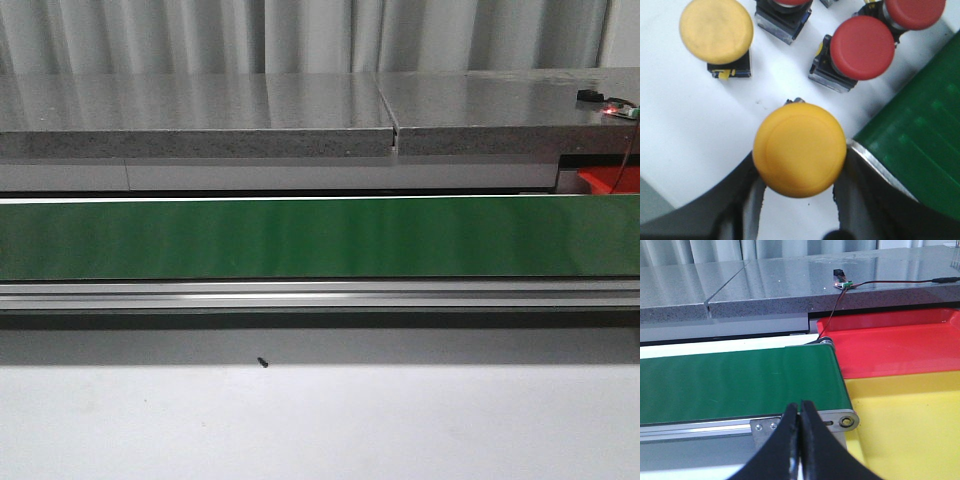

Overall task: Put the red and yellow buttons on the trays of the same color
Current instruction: 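Lower the yellow button onto the green belt and open left gripper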

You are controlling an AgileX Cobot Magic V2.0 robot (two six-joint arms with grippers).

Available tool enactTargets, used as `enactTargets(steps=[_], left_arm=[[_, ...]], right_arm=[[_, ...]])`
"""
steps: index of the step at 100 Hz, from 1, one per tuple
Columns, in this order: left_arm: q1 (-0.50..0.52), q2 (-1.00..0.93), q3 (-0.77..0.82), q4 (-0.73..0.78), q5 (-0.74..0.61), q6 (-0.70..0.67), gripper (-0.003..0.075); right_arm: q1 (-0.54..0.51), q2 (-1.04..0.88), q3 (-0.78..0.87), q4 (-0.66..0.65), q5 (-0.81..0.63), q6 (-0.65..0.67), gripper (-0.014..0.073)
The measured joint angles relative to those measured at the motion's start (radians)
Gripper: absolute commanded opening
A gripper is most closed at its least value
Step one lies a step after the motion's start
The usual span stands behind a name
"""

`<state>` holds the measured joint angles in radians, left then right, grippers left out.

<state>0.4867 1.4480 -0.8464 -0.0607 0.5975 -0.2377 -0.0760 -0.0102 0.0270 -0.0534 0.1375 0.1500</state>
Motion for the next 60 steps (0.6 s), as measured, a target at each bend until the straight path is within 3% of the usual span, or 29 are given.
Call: enactTargets(steps=[36,60], left_arm=[[-0.007,-0.172,-0.044,0.002,0.169,0.075,0.0194],[-0.114,-0.173,-0.127,0.005,0.196,0.085,0.0194]], right_arm=[[0.000,0.000,0.000,0.000,0.000,0.000,-0.0066],[0.000,0.000,0.000,0.000,0.000,0.000,-0.0066]])
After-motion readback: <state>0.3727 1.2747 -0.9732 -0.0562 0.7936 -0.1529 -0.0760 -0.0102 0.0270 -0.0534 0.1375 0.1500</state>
